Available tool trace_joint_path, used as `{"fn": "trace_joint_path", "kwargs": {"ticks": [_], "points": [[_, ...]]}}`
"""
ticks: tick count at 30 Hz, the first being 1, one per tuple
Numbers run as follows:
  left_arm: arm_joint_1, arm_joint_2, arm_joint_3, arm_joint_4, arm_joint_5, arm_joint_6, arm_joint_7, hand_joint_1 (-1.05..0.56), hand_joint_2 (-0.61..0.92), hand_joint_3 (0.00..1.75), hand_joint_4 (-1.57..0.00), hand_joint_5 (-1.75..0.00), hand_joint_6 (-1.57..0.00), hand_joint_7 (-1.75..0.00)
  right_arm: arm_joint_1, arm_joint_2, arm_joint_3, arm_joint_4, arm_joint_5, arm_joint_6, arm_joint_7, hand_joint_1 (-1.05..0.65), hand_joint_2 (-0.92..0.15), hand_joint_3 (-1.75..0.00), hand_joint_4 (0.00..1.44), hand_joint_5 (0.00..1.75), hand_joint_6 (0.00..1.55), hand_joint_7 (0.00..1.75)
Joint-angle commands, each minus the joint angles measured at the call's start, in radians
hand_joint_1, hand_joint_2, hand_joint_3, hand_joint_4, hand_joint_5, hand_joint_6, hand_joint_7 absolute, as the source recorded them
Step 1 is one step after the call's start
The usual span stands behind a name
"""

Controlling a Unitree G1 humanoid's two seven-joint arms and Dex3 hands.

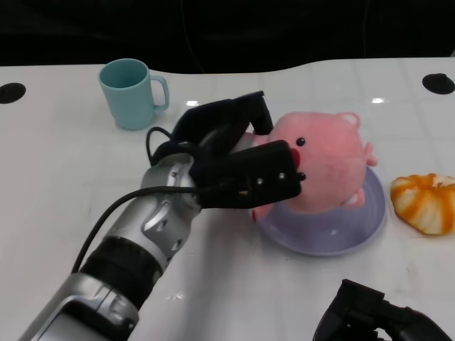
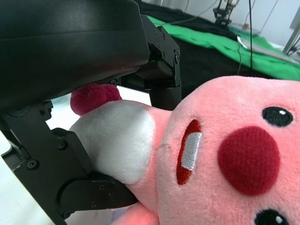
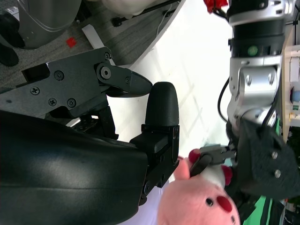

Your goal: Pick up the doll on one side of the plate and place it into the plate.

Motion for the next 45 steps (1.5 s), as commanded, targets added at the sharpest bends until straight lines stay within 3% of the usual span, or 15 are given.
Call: {"fn": "trace_joint_path", "kwargs": {"ticks": [1, 9, 12, 13, 15, 16, 17, 18, 20, 22, 26, 29, 39, 44, 45], "points": [[-0.070, -0.025, -0.013, 0.060, 0.009, 0.005, 0.008, -0.21, 0.45, 1.12, -0.91, -1.75, -0.70, -1.75, 0.008, -0.008, 0.003, -0.018, 0.002, -0.004, -0.004, -0.23, -0.88, -0.62, 0.62, 1.75, 0.43, 1.64], [-0.146, -0.089, -0.022, 0.202, -0.003, -0.020, 0.038, -0.22, 0.49, 0.97, -0.90, -1.75, -0.71, -1.75, 0.005, -0.003, 0.011, -0.022, 0.002, 0.001, -0.010, -0.24, -0.89, -0.61, 0.62, 1.75, 0.43, 1.65], [-0.175, -0.108, -0.008, 0.234, -0.025, -0.004, 0.009, -0.26, 0.64, 0.57, -0.84, -1.75, -0.76, -1.27, 0.003, -0.005, 0.014, -0.026, -0.001, 0.007, -0.012, -0.25, -0.89, -0.61, 0.62, 1.75, 0.43, 1.65], [-0.187, -0.114, -0.003, 0.244, -0.034, 0.010, -0.008, -0.28, 0.72, 0.40, -0.76, -1.67, -0.82, -0.93, 0.003, -0.005, 0.014, -0.028, 0.001, 0.008, -0.013, -0.25, -0.89, -0.60, 0.62, 1.75, 0.43, 1.66], [-0.210, -0.121, 0.000, 0.260, -0.048, 0.034, -0.057, -0.28, 0.83, 0.24, -0.69, -1.54, -0.88, -0.52, 0.004, -0.004, 0.015, -0.031, 0.003, 0.011, -0.014, -0.25, -0.89, -0.60, 0.62, 1.75, 0.43, 1.66], [-0.217, -0.121, -0.001, 0.263, -0.053, 0.036, -0.078, -0.28, 0.88, 0.19, -0.66, -1.52, -0.82, -0.34, 0.004, -0.004, 0.016, -0.031, 0.002, 0.010, -0.015, -0.24, -0.89, -0.60, 0.62, 1.75, 0.43, 1.66], [-0.221, -0.117, -0.004, 0.259, -0.056, 0.039, -0.104, -0.28, 0.90, 0.16, -0.64, -1.51, -0.80, -0.26, 0.003, -0.005, 0.017, -0.031, 0.000, 0.010, -0.015, -0.23, -0.89, -0.60, 0.63, 1.75, 0.43, 1.66], [-0.223, -0.113, -0.007, 0.253, -0.058, 0.040, -0.125, -0.33, 0.91, 0.17, -0.50, -1.41, -0.71, -0.18, 0.003, -0.005, 0.018, -0.032, -0.002, 0.011, -0.015, -0.23, -0.89, -0.60, 0.63, 1.75, 0.43, 1.66], [-0.222, -0.098, -0.021, 0.235, -0.053, 0.041, -0.171, -0.45, 0.92, 0.23, -0.28, -0.95, -0.52, -0.06, 0.004, -0.006, 0.019, -0.034, -0.003, 0.011, -0.016, -0.23, -0.88, -0.61, 0.63, 1.75, 0.43, 1.66], [-0.219, -0.085, -0.032, 0.217, -0.045, 0.039, -0.201, -0.57, 0.92, 0.29, -0.18, -0.55, -0.36, -0.01, 0.003, -0.006, 0.017, -0.032, -0.001, 0.009, -0.016, -0.24, -0.88, -0.60, 0.63, 1.75, 0.43, 1.66], [-0.213, -0.049, -0.085, 0.175, 0.001, 0.034, -0.246, -0.82, 0.92, 0.44, -0.02, -0.33, -0.19, 0.00, 0.000, -0.008, 0.009, -0.030, 0.005, 0.012, -0.013, -0.23, -0.89, -0.61, 0.62, 1.75, 0.43, 1.66], [-0.198, -0.020, -0.104, 0.129, 0.013, 0.028, -0.294, -0.92, 0.92, 0.51, 0.00, -0.21, -0.16, 0.00, -0.003, -0.009, 0.004, -0.024, 0.006, 0.008, -0.011, -0.22, -0.88, -0.61, 0.62, 1.75, 0.43, 1.66], [-0.081, 0.100, -0.095, -0.173, 0.003, 0.056, -0.417, -0.97, 0.92, 0.53, -0.01, -0.06, -0.09, 0.00, -0.010, -0.006, -0.010, -0.011, 0.016, 0.006, -0.008, -0.22, -0.88, -0.61, 0.63, 1.75, 0.43, 1.66], [0.009, 0.138, -0.020, -0.317, -0.079, 0.067, -0.452, -0.88, 0.92, 0.45, -0.08, -0.14, -0.14, -0.03, -0.018, -0.007, -0.019, -0.002, 0.023, 0.004, -0.005, -0.23, -0.88, -0.61, 0.63, 1.75, 0.44, 1.66], [0.029, 0.145, -0.005, -0.347, -0.098, 0.074, -0.464, -0.86, 0.92, 0.45, -0.04, -0.28, -0.15, -0.04, -0.020, -0.006, -0.021, -0.003, 0.026, 0.008, -0.005, -0.23, -0.88, -0.61, 0.63, 1.75, 0.44, 1.66]]}}
